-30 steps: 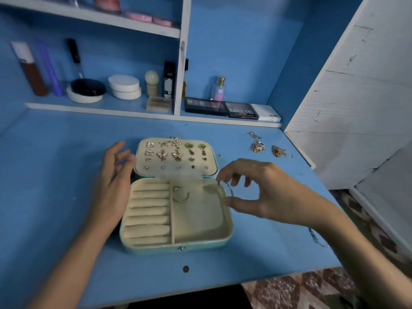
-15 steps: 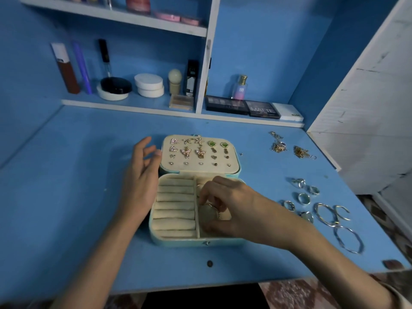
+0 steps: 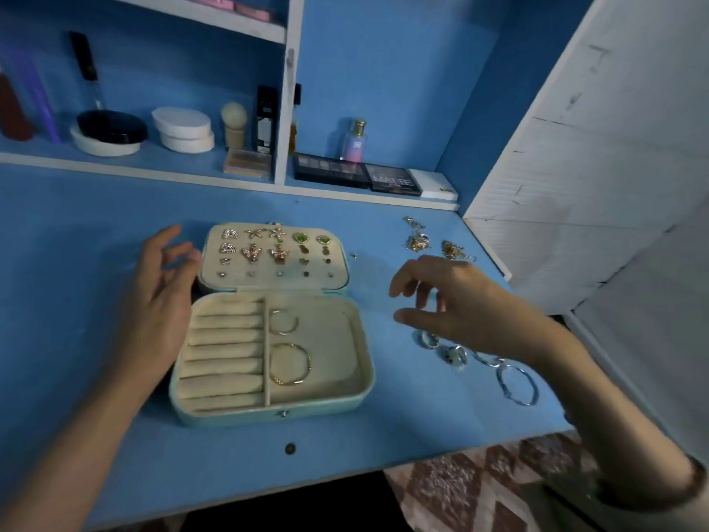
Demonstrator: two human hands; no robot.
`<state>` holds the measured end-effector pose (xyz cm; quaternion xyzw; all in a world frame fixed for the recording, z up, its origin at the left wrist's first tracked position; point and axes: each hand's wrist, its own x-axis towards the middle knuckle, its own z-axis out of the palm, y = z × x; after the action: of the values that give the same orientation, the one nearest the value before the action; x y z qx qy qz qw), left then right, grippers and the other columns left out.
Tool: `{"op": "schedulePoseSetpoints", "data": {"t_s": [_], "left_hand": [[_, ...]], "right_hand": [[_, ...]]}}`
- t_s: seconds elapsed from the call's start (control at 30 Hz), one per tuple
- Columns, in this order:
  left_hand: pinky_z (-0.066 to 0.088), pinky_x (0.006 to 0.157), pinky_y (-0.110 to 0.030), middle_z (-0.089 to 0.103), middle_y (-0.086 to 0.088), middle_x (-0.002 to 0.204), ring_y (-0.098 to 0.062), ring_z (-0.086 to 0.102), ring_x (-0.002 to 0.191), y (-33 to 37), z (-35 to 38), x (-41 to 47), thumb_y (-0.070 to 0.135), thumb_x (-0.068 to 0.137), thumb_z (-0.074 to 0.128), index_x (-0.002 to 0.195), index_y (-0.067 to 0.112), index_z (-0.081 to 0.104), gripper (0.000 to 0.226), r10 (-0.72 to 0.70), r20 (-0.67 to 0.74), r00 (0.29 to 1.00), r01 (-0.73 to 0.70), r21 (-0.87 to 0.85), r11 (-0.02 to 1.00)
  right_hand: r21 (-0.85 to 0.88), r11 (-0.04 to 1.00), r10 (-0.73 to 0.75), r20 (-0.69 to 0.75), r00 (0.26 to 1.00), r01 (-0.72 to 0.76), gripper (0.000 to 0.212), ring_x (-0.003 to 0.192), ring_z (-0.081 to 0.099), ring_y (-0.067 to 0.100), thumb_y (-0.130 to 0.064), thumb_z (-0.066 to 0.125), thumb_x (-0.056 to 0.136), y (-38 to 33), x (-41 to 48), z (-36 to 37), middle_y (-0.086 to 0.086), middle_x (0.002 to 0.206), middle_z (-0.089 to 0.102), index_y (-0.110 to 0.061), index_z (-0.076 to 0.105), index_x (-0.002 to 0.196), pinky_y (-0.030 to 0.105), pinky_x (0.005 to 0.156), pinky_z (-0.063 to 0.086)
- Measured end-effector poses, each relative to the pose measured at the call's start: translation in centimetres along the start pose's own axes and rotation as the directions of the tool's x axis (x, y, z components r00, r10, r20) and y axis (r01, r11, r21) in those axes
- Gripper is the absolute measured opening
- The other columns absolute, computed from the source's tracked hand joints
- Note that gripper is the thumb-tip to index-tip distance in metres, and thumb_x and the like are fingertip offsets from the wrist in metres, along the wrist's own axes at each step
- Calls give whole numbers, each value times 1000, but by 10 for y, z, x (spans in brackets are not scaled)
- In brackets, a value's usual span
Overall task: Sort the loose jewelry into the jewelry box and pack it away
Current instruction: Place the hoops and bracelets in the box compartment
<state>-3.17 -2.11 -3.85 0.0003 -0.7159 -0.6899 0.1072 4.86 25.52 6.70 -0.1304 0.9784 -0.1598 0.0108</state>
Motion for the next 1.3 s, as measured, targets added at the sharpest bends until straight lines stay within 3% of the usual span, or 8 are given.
{"op": "schedulePoseSetpoints", "data": {"t_s": [0.2, 0.4, 0.6, 0.77, 1.0, 1.1, 1.17, 1.3], "left_hand": [[37, 108, -50, 56, 6, 118, -21, 53, 120, -3, -1, 2, 44, 83, 53, 100, 61, 52, 24, 11, -20, 1000, -11, -1, 1000], [37, 108, -47, 57, 8, 116, -18, 54, 117, -5, -1, 3, 43, 85, 51, 98, 62, 50, 23, 28, -8, 1000, -27, 17, 999], [37, 109, -47, 58, 14, 113, -15, 54, 119, -6, -3, 5, 61, 67, 50, 92, 69, 51, 26, 14, -4, 1000, -14, 12, 1000], [37, 108, -47, 59, 23, 105, -15, 55, 118, -7, -4, 5, 62, 67, 51, 94, 68, 51, 27, 11, -6, 1000, -10, 14, 1000], [37, 108, -49, 58, 22, 108, -17, 55, 117, -3, -3, 3, 49, 82, 49, 102, 58, 50, 22, 23, -1, 1000, -23, 32, 999], [37, 108, -47, 57, 18, 110, -17, 54, 118, -3, -1, 2, 48, 81, 48, 121, 46, 48, 40, 24, 0, 1000, -24, 25, 999], [37, 108, -46, 56, 11, 113, -18, 54, 117, -1, 1, 1, 47, 80, 48, 124, 40, 47, 45, 23, -1, 1000, -23, 23, 999], [38, 107, -41, 53, -1, 120, -16, 52, 114, 3, 5, -3, 31, 96, 51, 130, 28, 45, 34, 29, -4, 1000, -29, 7, 1000]], "right_hand": [[-320, 905, 362, 233, 903, -281, 12, 79, 57, 4, -41, 64, 83, 58, -25, -23, -17, 80, 58, -30, 60, 80, 26, 78, 49], [-301, 892, 423, 294, 857, -337, 20, 75, 58, 0, -51, 66, 78, 72, -36, -10, -20, 76, 60, -32, 62, 79, 24, 75, 48], [-286, 886, 438, 255, 862, -365, 13, 77, 60, 9, -33, 60, 83, 74, -35, -1, -10, 79, 64, -22, 64, 79, 24, 71, 49], [-293, 853, 486, 150, 861, -431, 14, 80, 58, 15, -31, 58, 82, 76, -35, -10, -10, 79, 60, -30, 57, 68, 29, 75, 49], [-222, 858, 466, -44, 884, -464, 11, 66, 51, 8, -25, 62, 81, 61, -26, -29, -8, 71, 58, -27, 61, 70, 28, 60, 42], [-155, 922, 316, -226, 922, -354, 9, 62, 52, 10, -21, 62, 82, 38, -21, -26, -9, 64, 58, -23, 62, 73, 30, 59, 44], [-80, 989, 90, -315, 945, -121, 8, 59, 51, 11, -18, 63, 83, 13, -17, -16, -7, 61, 57, -20, 63, 75, 24, 59, 43], [-185, 942, -321, -264, 910, 279, 12, 65, 47, 11, -22, 52, 87, -29, -7, 19, -7, 70, 50, -15, 60, 81, 23, 56, 39]]}}
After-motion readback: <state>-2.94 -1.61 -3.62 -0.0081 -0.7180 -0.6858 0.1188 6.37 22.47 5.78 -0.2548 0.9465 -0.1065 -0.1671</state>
